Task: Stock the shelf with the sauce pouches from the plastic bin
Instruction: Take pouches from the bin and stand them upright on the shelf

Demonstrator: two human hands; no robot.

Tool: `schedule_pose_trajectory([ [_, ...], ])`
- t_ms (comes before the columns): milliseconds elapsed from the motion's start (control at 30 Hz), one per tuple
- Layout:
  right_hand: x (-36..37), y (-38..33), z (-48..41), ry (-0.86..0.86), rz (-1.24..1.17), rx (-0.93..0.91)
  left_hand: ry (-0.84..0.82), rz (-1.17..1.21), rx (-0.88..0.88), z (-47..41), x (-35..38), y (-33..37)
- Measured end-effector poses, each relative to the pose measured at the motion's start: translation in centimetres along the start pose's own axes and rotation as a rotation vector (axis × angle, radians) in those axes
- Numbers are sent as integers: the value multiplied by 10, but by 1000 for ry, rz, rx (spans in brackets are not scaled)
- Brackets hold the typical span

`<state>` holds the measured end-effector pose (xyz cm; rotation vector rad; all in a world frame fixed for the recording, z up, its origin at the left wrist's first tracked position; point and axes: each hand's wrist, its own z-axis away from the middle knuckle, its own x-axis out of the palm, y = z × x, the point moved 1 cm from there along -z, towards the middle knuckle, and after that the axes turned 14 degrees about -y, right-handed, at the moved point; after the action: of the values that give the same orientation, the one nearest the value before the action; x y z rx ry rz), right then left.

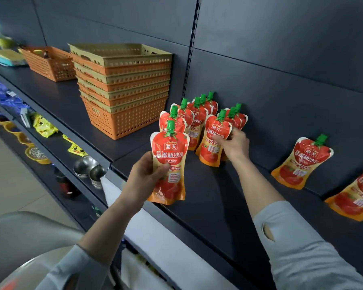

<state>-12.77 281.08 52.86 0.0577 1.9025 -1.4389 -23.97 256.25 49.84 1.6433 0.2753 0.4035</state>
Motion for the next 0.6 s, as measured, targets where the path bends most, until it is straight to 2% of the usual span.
schedule_pose_trajectory([
  [67,-11,-9,15,71,3,-62,-3,-5,-4,-2,4,-2],
  [167,-25,-22,50,284,-30,-239,-35,-26,-22,-8,11,-5],
  [200,-26,-27,62,277,-38,-287,-53,-30,-21,-10,14,-6],
  [267,-22,-33,80,81,-61,-316,-91,-40,-14,-13,22,-7],
  [333,-13,-34,89,-199,-116,-279,-139,-54,-8,-16,28,-9],
  [400,-6,-31,92,-388,-192,-249,-190,-60,-3,-19,34,-11],
  [467,-4,-28,92,-443,-240,-226,-227,-67,8,-22,39,-12],
  [600,-8,-27,87,-378,-217,-213,-225,-83,41,-32,43,-18],
])
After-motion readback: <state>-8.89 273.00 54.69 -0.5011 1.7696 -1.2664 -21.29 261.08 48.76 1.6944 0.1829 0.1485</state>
